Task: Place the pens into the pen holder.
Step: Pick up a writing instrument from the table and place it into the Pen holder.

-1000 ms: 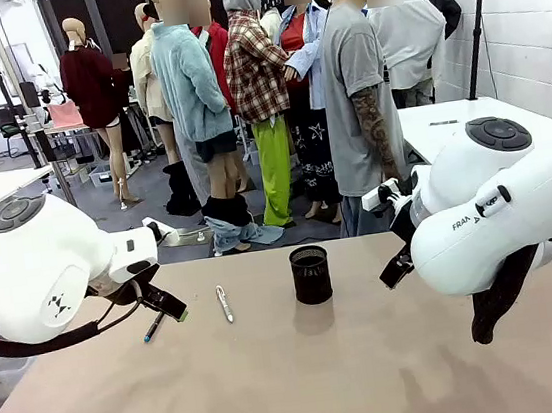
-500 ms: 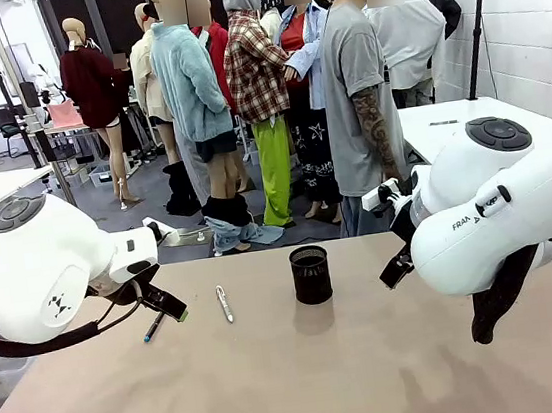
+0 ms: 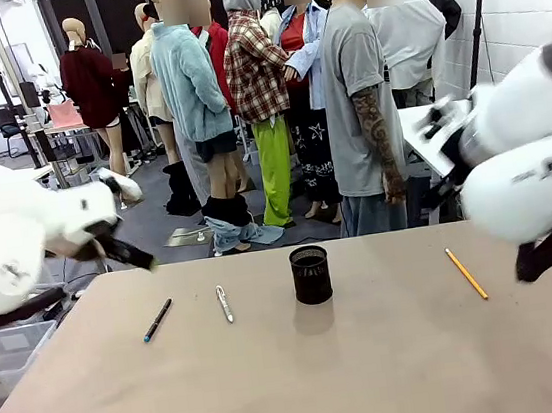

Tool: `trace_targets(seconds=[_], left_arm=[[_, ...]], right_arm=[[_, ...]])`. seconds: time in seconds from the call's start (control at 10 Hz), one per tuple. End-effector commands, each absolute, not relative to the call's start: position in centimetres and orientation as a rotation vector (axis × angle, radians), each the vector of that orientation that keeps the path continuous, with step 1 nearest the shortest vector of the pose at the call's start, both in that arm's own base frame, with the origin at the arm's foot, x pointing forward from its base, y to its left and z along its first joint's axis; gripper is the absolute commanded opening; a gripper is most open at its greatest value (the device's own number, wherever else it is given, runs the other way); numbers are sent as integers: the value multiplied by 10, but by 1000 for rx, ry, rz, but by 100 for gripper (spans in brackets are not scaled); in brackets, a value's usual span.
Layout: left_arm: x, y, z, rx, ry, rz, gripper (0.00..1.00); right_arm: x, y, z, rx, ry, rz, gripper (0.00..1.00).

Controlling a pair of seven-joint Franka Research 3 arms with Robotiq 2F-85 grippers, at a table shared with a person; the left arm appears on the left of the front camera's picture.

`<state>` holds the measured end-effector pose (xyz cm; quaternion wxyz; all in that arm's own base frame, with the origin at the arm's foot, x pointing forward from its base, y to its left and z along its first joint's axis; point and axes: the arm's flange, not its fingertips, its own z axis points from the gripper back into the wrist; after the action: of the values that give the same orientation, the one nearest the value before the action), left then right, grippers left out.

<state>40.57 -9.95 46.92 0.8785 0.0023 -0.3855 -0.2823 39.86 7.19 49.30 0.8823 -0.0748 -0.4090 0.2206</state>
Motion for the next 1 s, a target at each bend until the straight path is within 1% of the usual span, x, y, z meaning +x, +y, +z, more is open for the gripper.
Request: trace_targets(seconds=[0.0, 0.1, 0.2, 0.4, 0.6, 0.7, 0.8, 0.9], left_arm=[[361, -29, 506, 54, -934, -590, 100], [335, 11, 522, 140, -962, -496, 100], [307, 53, 529, 206, -988, -348, 100], [269, 104, 519, 284, -955, -74, 100], [235, 129, 509, 293, -935, -5, 100], [230, 132, 509, 296, -951, -15, 100], [242, 126, 507, 297, -926, -48, 100], [289, 184, 589, 293, -939, 1, 100]], right_arm=[[344, 25, 511, -300, -950, 245, 100], [316, -7, 528, -339, -994, 155, 100], [285, -36, 538, -385, -1034, 54, 100], [241, -68, 536, -482, -1007, -53, 100], [207, -84, 527, -488, -1019, -156, 100], [204, -85, 524, -470, -1025, -164, 100], [215, -79, 525, -464, -1017, -123, 100], [233, -66, 531, -441, -1021, -37, 100]])
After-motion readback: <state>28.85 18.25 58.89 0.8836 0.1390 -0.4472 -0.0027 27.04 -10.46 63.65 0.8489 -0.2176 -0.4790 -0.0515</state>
